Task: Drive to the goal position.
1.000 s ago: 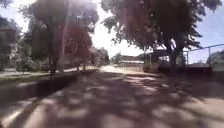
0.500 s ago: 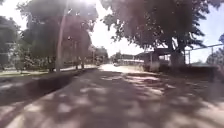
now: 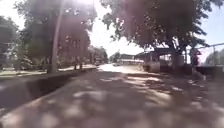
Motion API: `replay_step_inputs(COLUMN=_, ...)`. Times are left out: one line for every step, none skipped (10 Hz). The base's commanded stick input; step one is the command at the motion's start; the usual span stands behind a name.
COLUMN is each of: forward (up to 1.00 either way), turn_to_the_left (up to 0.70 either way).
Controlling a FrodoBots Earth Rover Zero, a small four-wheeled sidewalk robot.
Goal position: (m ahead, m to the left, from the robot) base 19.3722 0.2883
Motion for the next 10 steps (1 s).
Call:
replay_step_inputs(forward=0.7, turn_to_the_left=0.0)
replay_step_inputs(forward=0.7, turn_to_the_left=0.0)
replay_step_inputs(forward=0.7, turn_to_the_left=0.0)
replay_step_inputs(forward=0.7, turn_to_the_left=0.02)
replay_step_inputs(forward=0.7, turn_to_the_left=0.06)
replay_step_inputs(forward=0.7, turn_to_the_left=0.1)
replay_step_inputs(forward=0.7, turn_to_the_left=0.14)
replay_step_inputs(forward=0.7, turn_to_the_left=0.2)
replay_step_inputs(forward=0.7, turn_to_the_left=0.12)
replay_step_inputs(forward=0.7, turn_to_the_left=0.04)
